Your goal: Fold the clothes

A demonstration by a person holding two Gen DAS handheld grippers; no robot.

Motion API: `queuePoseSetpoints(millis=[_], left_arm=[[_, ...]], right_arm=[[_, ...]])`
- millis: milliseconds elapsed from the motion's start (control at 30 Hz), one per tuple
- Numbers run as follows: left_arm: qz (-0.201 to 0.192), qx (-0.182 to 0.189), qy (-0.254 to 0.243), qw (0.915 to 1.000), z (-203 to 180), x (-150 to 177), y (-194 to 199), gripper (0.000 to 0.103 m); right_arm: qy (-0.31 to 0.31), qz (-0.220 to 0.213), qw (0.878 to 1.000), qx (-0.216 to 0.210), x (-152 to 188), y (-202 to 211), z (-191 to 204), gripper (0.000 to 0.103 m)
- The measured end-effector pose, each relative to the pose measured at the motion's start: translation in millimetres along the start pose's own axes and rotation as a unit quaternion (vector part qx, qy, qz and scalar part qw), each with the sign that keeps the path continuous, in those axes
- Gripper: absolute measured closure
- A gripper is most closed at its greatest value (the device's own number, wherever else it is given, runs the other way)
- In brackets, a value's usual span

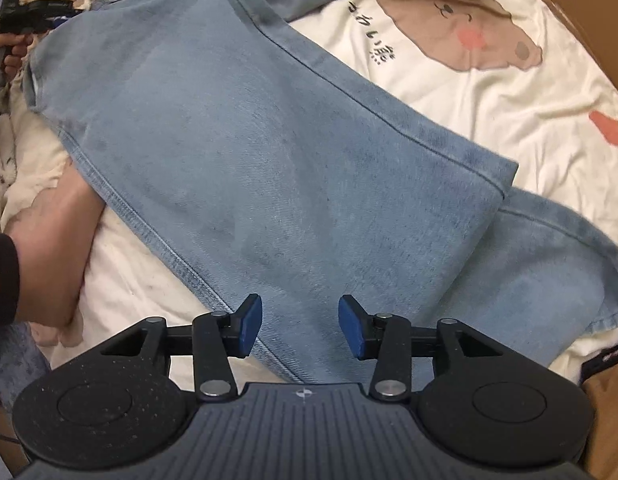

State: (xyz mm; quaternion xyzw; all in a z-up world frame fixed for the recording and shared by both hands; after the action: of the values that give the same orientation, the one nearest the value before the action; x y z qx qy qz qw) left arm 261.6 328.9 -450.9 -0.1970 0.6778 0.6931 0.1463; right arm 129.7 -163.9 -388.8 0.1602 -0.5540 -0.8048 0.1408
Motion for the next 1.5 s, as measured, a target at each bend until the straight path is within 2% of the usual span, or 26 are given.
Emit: queuePoseSetpoints(millis=[267, 567, 633, 867, 900, 933, 967, 1100, 1500], left_arm=[[-0.012, -0.015, -0.023, 0.9996, -9, 0, -17, 0.057], [-0.016, -0.035, -0.067, 0.997, -17, -2, -19, 0.059], [-0.018, -0.041, -0.076, 0.9961, -19, -1, -19, 0.064], [-0.025, -0.059, -0.106, 0.9923, -25, -1, -19, 0.067], [-0.026, -0.061, -0.111, 0.9916, -26, -1, -19, 0.069], [-0.028, -0.06, -0.118, 0.9909, -28, -2, -18, 0.08], [-0.03, -0.059, -0.123, 0.9903, -29, -3, -16, 0.1], [-0.035, -0.065, -0.11, 0.9912, -28, -5, -9, 0.101], [-0.11, -0.066, -0.066, 0.9896, -11, -40, 54, 0.102]], right_arm=[[-0.001, -0.004, 1.0, -0.011, 3, -10, 8, 0.054], [-0.007, -0.01, 1.0, -0.012, 4, -13, 6, 0.054], [-0.008, -0.011, 1.0, -0.011, 4, -13, 5, 0.054], [-0.012, -0.014, 1.0, -0.01, 4, -14, 2, 0.054], [-0.012, -0.014, 1.0, -0.01, 4, -14, 2, 0.054], [-0.012, -0.014, 1.0, -0.01, 4, -15, 2, 0.054], [-0.012, -0.014, 1.0, -0.01, 4, -16, 2, 0.054], [-0.013, -0.021, 1.0, -0.015, 2, -17, 6, 0.054], [-0.019, -0.027, 0.999, -0.017, 3, -17, 4, 0.054]])
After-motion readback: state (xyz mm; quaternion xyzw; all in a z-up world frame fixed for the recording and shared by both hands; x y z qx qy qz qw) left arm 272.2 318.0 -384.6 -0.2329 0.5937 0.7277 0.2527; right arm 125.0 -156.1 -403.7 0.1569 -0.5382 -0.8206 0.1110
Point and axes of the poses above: each gripper's, at about its wrist camera, not at the fingertips, and y roughly against the way its jaws point, z to its left, x to its underside, the point moved 4 cm from there along -y, roughly the way its jaws point, and after that the axes turned 13 degrees about -x, right-handed, at the moved point
